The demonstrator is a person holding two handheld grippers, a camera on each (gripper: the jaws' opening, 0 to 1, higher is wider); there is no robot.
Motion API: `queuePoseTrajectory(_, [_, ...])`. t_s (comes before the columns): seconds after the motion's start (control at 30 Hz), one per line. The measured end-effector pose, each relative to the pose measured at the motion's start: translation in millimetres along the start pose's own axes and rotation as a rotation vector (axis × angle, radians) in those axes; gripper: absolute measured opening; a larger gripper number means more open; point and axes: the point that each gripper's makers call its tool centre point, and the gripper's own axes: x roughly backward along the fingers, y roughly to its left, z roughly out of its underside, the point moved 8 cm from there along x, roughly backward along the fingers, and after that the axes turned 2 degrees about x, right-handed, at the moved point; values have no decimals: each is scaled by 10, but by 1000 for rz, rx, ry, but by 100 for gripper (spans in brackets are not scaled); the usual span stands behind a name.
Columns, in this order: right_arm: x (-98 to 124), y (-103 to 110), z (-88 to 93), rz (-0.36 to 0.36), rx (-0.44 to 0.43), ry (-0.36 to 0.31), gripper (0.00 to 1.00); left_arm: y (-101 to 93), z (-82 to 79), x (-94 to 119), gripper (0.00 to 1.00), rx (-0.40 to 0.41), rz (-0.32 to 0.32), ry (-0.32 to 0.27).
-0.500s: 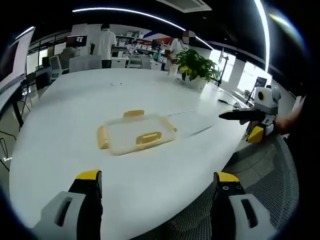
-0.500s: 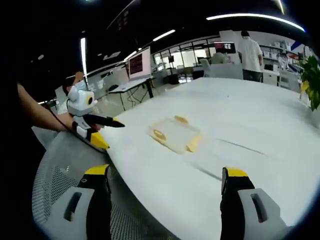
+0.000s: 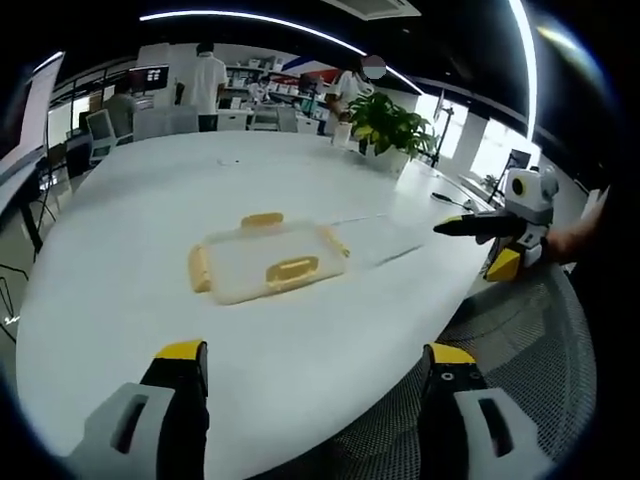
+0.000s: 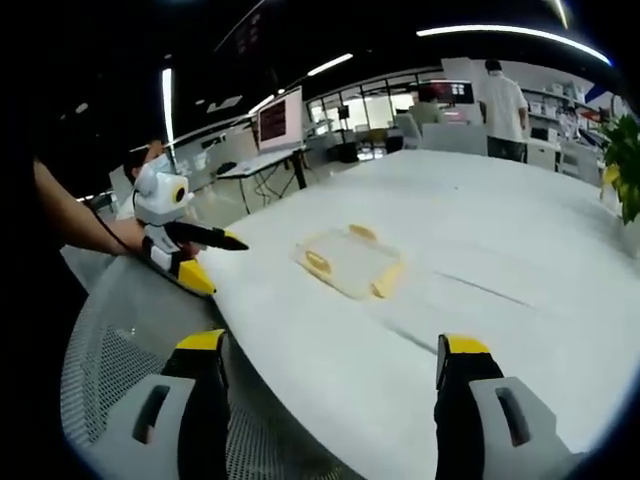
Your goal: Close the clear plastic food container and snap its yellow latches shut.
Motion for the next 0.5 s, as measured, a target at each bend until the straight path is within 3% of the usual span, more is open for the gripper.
queuePoseTrajectory(0.5, [-13,25,3,-28,0,11,80,-6,-8,-3,85,1,3,0])
